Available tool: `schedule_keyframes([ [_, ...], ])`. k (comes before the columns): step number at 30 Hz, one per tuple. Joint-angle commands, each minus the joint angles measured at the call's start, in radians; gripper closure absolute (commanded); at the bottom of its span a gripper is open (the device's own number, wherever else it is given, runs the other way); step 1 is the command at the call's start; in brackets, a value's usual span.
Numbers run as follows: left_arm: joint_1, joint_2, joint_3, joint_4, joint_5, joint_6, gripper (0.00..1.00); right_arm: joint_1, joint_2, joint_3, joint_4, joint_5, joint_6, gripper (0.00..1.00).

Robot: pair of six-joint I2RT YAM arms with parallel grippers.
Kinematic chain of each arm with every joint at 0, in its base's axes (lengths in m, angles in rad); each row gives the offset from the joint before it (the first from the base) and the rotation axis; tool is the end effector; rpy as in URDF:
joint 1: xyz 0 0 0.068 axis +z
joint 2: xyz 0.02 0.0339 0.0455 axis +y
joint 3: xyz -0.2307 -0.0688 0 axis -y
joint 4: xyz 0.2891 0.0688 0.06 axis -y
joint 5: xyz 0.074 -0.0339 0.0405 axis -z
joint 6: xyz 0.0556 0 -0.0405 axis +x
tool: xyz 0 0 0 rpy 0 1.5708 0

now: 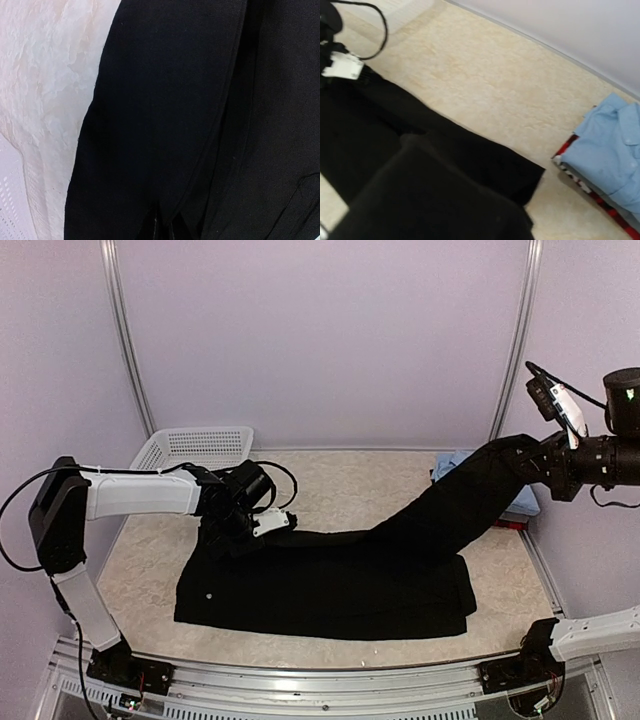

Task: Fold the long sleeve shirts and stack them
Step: Fold the 1/3-folded shirt at the center of the board.

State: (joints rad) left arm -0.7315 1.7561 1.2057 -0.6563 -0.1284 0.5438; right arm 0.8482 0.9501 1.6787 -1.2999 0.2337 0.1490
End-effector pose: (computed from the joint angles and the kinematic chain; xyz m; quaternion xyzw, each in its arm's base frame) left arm 0.2922 -0.2527 0.1195 0.5749 0.7955 0.0459 0.1858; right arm 0.1216 0.1185 0.4692 -0.2461 0.8381 0.1377 0.4669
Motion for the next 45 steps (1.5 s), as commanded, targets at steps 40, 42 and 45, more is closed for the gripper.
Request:
schedule_keyframes([
  [40,-0.047,-0.058,-0.177,-0.064,-0.410,-0.100,0.85,-0.005,-0.075,0.036,-0.078,-0.158,0.106,1.00],
  [42,-0.050,-0.057,-0.172,-0.094,-0.403,-0.121,0.90,-0.006,-0.071,0.035,-0.078,-0.162,0.105,1.00],
  [45,-0.060,-0.058,-0.170,-0.126,-0.408,-0.143,1.00,-0.006,-0.064,0.035,-0.078,-0.161,0.100,1.00],
])
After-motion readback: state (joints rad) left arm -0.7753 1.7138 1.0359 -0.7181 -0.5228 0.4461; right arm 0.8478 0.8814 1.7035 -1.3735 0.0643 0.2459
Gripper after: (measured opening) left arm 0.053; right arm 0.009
